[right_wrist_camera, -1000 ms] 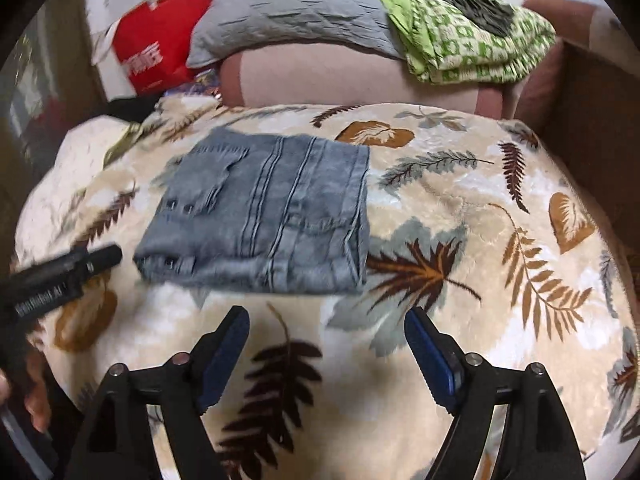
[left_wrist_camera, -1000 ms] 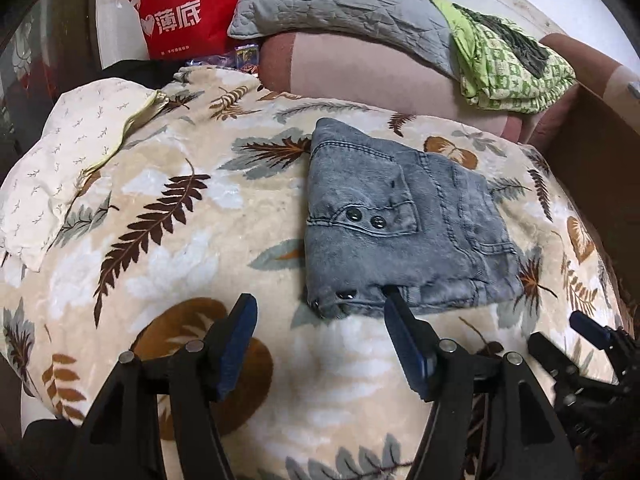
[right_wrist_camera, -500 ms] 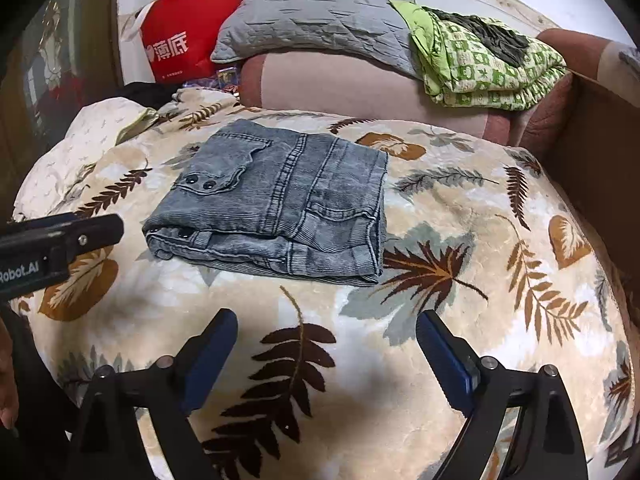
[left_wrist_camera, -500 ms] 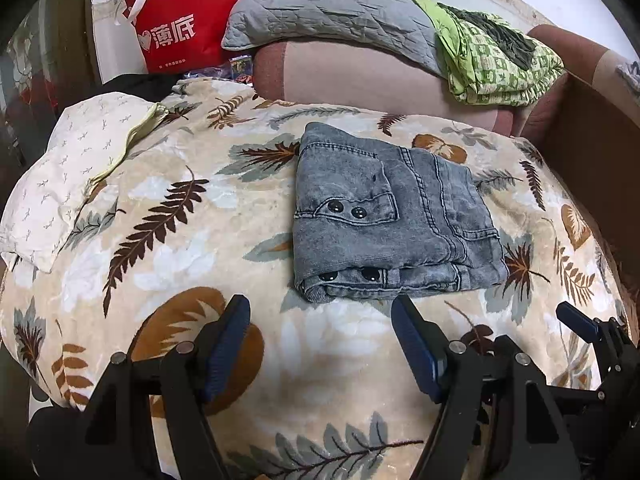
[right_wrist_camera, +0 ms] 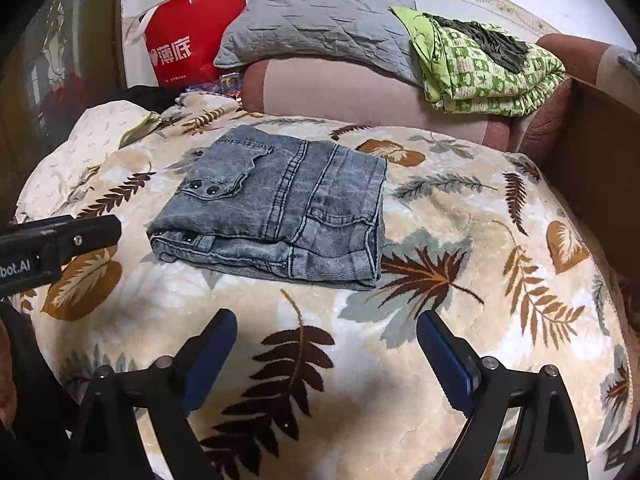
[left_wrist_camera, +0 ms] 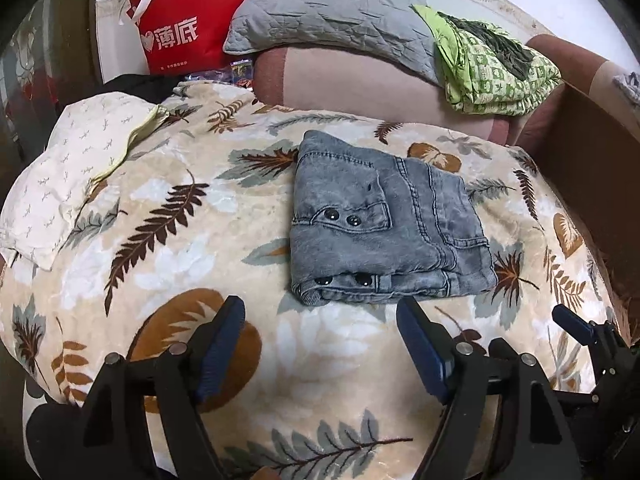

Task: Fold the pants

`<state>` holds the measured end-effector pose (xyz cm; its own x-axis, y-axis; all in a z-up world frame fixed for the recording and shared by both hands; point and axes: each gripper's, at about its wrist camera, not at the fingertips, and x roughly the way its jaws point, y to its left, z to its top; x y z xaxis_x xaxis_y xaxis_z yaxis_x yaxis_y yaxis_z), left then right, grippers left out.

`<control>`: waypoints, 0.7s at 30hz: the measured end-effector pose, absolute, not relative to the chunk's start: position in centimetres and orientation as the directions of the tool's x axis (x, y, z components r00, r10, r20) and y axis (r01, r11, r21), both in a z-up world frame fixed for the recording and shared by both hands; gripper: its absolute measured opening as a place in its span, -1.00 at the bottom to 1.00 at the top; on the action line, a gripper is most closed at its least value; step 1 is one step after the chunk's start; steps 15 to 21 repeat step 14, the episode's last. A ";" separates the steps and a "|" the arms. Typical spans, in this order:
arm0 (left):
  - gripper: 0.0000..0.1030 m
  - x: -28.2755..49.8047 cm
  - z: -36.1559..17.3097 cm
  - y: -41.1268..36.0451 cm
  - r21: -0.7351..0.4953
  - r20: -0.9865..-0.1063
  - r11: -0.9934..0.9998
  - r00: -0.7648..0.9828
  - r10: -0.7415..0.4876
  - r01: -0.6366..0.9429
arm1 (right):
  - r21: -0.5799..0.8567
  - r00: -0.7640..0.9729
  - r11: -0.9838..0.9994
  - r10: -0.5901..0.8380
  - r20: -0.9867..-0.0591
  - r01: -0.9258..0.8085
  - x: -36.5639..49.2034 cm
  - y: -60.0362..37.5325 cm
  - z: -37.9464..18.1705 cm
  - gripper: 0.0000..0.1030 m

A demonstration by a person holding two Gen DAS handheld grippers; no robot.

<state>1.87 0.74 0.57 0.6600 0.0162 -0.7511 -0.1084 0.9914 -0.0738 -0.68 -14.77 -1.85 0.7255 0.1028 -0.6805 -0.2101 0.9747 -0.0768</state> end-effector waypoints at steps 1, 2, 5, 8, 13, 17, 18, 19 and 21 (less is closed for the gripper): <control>0.54 1.9 0.7 0.7 -0.075 -0.747 0.992 0.665 0.014 -0.105 | -0.080 0.727 0.975 0.100 -0.679 -0.209 -0.8 -14.8 -1.6 0.81; 0.55 2.0 0.9 0.7 -0.077 -0.743 0.992 0.669 0.011 -0.103 | -0.085 0.729 0.974 0.097 -0.677 -0.208 -0.8 -14.9 -1.3 0.81; 0.55 2.4 1.2 0.2 -0.065 -0.734 0.994 0.679 0.011 -0.087 | -0.101 0.732 0.973 0.086 -0.676 -0.207 -1.1 -15.0 -0.7 0.81; 0.56 2.9 1.3 -0.3 -0.046 -0.734 0.996 0.679 0.014 -0.071 | -0.117 0.731 0.972 0.072 -0.678 -0.205 -1.3 -15.2 -0.5 0.81; 0.76 3.2 1.3 -0.4 -0.063 -0.727 0.997 0.686 -0.008 -0.054 | -0.117 0.725 0.975 0.057 -0.686 -0.188 -1.3 -15.6 -0.5 0.81; 0.76 3.3 1.3 -0.5 -0.057 -0.725 0.997 0.689 -0.004 -0.054 | -0.117 0.725 0.975 0.058 -0.686 -0.188 -1.3 -15.6 -0.5 0.81; 0.76 3.3 1.3 -0.5 -0.057 -0.725 0.997 0.689 -0.004 -0.054 | -0.117 0.725 0.975 0.058 -0.686 -0.188 -1.3 -15.6 -0.5 0.81; 0.76 3.3 1.3 -0.5 -0.057 -0.725 0.997 0.689 -0.004 -0.054 | -0.117 0.725 0.975 0.058 -0.686 -0.188 -1.3 -15.6 -0.5 0.81; 0.76 3.3 1.3 -0.5 -0.057 -0.725 0.997 0.689 -0.004 -0.054 | -0.117 0.725 0.975 0.058 -0.686 -0.188 -1.3 -15.6 -0.5 0.81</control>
